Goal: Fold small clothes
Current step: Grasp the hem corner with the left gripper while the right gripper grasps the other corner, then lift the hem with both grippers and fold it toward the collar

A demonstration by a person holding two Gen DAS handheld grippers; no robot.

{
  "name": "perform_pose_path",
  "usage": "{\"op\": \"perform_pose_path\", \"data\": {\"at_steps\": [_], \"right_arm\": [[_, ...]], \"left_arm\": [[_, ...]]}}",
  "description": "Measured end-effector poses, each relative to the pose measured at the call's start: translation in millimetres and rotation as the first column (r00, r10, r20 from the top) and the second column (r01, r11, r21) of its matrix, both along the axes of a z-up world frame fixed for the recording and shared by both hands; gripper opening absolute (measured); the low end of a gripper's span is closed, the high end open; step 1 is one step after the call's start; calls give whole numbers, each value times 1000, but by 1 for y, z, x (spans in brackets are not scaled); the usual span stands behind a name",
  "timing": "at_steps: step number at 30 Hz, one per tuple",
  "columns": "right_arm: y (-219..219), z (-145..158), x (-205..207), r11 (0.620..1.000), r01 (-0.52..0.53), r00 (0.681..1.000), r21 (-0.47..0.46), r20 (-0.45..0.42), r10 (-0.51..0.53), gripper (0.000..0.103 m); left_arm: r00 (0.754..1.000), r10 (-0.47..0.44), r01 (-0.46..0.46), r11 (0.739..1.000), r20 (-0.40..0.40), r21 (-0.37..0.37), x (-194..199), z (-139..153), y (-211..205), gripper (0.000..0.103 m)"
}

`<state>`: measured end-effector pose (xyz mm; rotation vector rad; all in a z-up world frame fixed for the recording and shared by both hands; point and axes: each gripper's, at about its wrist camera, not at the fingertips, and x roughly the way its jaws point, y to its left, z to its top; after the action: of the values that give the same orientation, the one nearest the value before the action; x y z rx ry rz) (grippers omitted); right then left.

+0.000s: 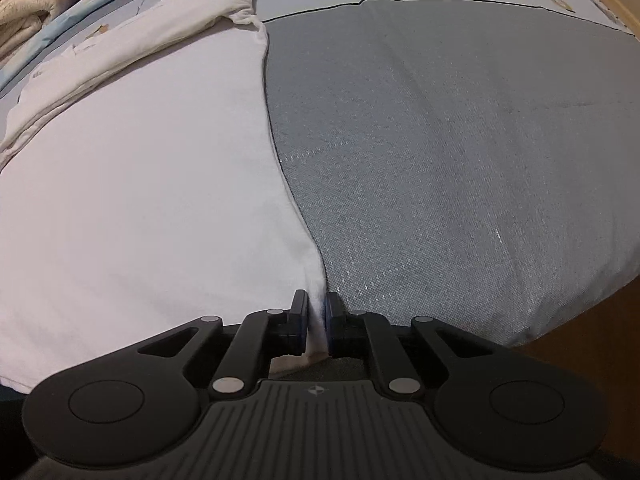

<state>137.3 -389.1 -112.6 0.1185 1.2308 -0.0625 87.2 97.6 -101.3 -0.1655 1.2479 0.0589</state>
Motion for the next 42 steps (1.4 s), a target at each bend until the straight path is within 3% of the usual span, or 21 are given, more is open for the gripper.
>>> {"op": "perform_pose_path", "data": {"at_steps": [5, 7, 11, 15, 23, 27, 32, 36, 42], "right_arm": [[3, 0, 0, 1000, -19, 1000, -17, -1, 19, 9], [7, 1, 0, 999, -33, 999, -21, 0, 33, 11], [12, 6, -2, 999, -44, 999, -2, 28, 44, 7], [11, 8, -2, 999, -36, 999, 12, 39, 36, 8], [13, 2, -2, 998, -58, 998, -22, 5, 58, 11], [13, 5, -4, 998, -63, 998, -19, 20, 63, 7], [15, 18, -8, 998, -66, 993, 17, 99, 64, 6], [14, 42, -14, 996, -57, 978, 71, 204, 42, 5], [-1, 101, -28, 988, -71, 927, 137, 375, 14, 5]], "left_arm": [[1000, -14, 14, 1000, 1, 15, 0, -2, -2, 13], [1000, -24, 24, 999, 10, 26, 3, -3, -5, 8], [998, -38, 35, 997, 55, 68, 3, 2, -7, 6], [999, -24, 23, 999, 28, 38, 3, -1, -3, 8], [998, -62, 61, 996, 19, 59, 3, -5, -8, 8], [996, -82, 79, 994, 33, 78, 4, -5, -12, 6], [983, -125, 109, 987, 132, 121, 2, 13, -19, 4], [949, -196, 150, 970, 246, 193, -5, 38, -31, 4], [897, -192, 134, 976, 399, 170, -27, 100, -31, 3]]}}
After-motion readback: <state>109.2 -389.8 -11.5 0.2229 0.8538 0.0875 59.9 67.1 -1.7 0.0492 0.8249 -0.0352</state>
